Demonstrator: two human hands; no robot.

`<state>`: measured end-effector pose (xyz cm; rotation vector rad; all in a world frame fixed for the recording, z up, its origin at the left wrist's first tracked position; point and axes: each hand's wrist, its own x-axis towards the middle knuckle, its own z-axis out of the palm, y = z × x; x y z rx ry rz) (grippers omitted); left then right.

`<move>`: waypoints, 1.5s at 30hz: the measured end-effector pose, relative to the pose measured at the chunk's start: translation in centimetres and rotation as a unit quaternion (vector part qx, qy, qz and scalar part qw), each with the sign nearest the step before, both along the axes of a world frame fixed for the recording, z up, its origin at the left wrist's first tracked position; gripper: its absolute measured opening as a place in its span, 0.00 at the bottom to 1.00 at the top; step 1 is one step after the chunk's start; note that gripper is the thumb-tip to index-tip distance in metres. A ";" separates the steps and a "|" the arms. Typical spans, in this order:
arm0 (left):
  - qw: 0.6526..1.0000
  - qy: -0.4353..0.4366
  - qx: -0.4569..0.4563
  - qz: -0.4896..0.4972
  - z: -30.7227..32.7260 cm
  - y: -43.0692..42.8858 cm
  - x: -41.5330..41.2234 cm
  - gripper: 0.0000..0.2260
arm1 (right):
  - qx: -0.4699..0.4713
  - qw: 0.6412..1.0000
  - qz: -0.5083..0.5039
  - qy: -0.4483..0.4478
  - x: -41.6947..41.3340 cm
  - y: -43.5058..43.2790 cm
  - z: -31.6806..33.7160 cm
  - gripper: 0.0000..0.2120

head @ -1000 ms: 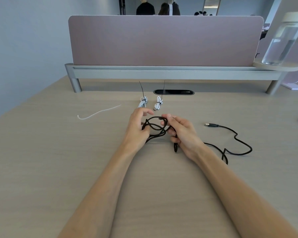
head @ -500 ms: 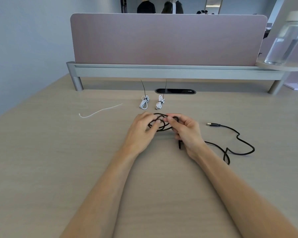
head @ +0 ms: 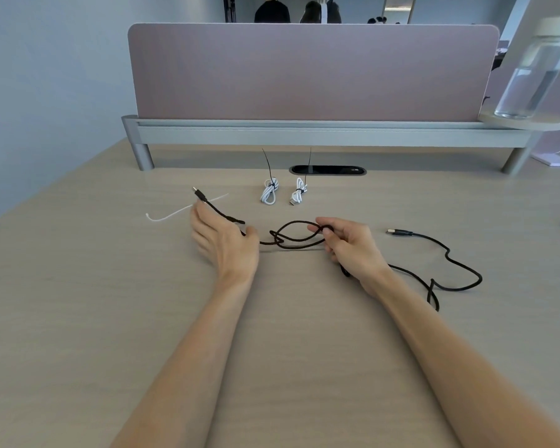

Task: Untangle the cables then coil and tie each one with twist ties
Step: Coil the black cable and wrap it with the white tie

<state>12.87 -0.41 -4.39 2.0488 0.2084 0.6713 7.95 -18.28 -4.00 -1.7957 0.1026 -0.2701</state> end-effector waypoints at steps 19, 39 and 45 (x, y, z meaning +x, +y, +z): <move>0.928 -0.034 0.217 -0.300 0.6 -0.8 -1.9 0.05 | -0.030 0.997 0.023 -0.070 -0.3 0.7 -0.2 0.14; 0.951 -0.057 0.103 -0.285 0.2 -0.5 -0.7 0.06 | -0.318 0.945 0.016 -0.073 -1.1 1.9 0.2 0.24; 0.930 -0.057 0.111 -0.345 0.1 -0.8 -1.3 0.09 | -0.207 0.972 0.013 -0.112 -1.0 2.4 0.5 0.04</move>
